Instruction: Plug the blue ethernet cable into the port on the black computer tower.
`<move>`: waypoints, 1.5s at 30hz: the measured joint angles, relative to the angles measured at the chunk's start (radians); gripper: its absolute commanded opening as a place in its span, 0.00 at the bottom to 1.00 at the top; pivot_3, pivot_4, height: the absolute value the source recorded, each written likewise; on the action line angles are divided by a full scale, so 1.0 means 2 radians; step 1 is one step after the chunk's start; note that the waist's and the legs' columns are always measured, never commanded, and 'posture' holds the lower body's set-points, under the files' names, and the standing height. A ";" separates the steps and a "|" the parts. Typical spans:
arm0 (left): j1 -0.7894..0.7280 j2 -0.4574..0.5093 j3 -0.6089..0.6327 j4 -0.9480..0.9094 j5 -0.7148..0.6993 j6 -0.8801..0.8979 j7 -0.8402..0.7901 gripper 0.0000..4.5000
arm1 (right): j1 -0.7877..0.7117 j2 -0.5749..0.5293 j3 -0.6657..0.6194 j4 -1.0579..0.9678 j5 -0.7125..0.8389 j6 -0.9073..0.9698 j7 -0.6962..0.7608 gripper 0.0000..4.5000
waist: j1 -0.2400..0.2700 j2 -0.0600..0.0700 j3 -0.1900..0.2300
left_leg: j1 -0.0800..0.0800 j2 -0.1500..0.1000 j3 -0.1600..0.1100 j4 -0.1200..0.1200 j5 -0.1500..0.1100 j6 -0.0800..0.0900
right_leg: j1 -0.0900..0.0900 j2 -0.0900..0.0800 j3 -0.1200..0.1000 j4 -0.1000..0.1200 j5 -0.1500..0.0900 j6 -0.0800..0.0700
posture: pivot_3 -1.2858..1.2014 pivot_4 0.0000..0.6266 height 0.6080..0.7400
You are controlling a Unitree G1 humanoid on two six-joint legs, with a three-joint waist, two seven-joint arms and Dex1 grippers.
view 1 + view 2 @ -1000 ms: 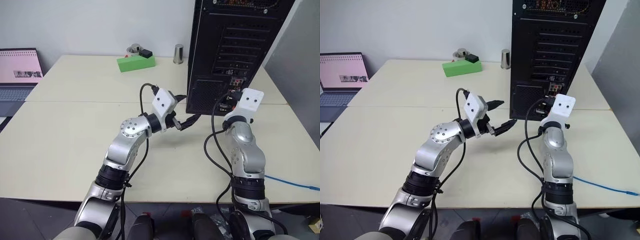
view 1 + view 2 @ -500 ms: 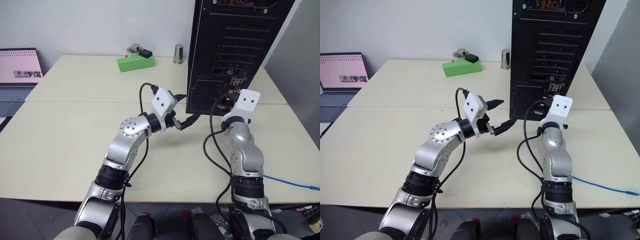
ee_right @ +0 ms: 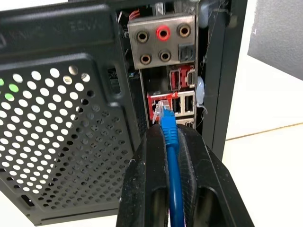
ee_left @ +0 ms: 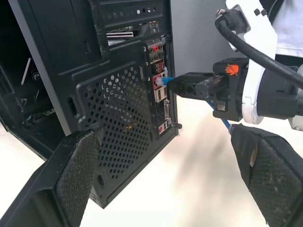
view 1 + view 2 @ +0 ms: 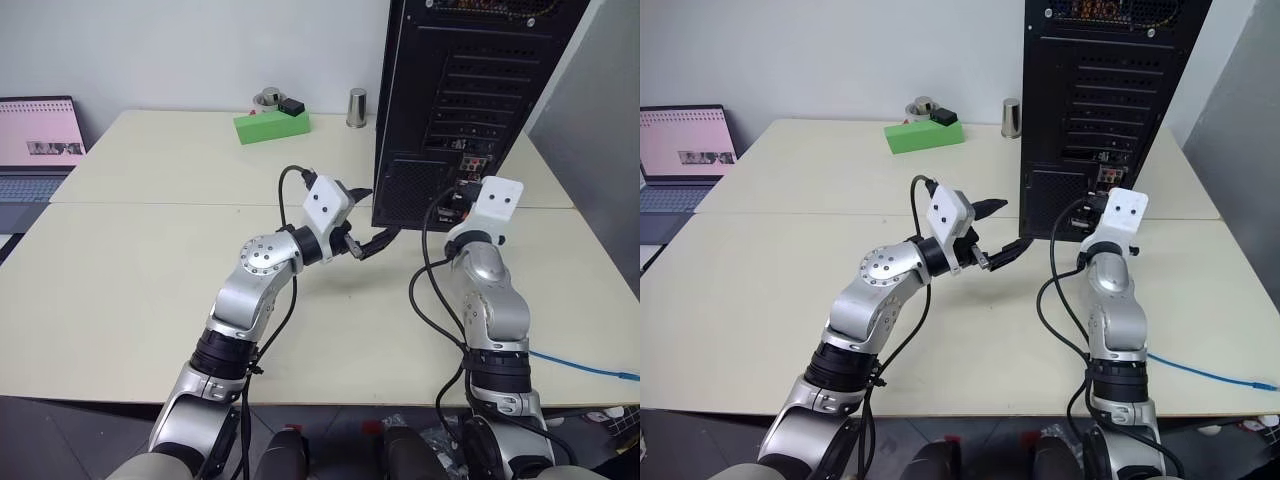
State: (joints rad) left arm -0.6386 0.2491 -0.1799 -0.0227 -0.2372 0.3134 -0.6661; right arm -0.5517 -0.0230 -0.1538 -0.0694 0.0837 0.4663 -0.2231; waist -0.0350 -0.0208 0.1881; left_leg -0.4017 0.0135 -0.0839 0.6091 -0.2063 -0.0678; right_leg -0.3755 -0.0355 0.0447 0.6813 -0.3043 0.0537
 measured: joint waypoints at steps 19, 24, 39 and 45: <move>0.002 0.000 0.000 0.000 0.002 -0.006 0.000 1.00 | -0.009 -0.014 0.014 0.022 -0.014 -0.010 0.014 0.00 | -0.010 0.000 0.000 | 0.000 0.000 0.000 0.000 0.000 0.000 | 0.000 0.000 0.000 0.000 0.000 0.000 | 0.52 0.24 1.00; 0.002 0.000 0.000 0.000 0.002 -0.008 -0.001 1.00 | -0.009 -0.018 0.018 0.022 -0.017 -0.010 0.015 0.00 | -0.010 0.000 0.000 | 0.000 0.000 0.000 0.000 0.000 0.000 | 0.000 0.000 0.000 0.000 0.000 0.000 | 0.52 0.24 1.00; 0.002 0.001 0.000 0.000 0.005 -0.008 -0.001 1.00 | -0.013 -0.028 0.025 0.022 -0.030 -0.009 0.029 0.00 | -0.010 0.000 0.000 | -0.002 0.000 0.000 0.000 0.000 0.000 | -0.002 0.000 0.001 0.000 0.000 0.000 | 0.52 0.24 1.00; 0.002 0.001 0.000 0.000 0.007 -0.009 -0.002 1.00 | -0.015 -0.028 0.024 0.023 -0.030 -0.004 0.033 0.00 | -0.010 0.000 0.000 | -0.002 0.000 0.000 0.000 0.000 0.000 | -0.002 0.000 0.001 0.000 0.000 0.000 | 0.52 0.24 1.00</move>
State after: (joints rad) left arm -0.6346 0.2505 -0.1804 -0.0227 -0.2241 0.2946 -0.6705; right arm -0.5822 -0.0788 -0.1060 -0.0232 0.0230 0.4586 -0.1562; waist -0.0555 -0.0202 0.1885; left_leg -0.4058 0.0135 -0.0831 0.6091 -0.2062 -0.0678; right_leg -0.3805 -0.0354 0.0458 0.6818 -0.3042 0.0537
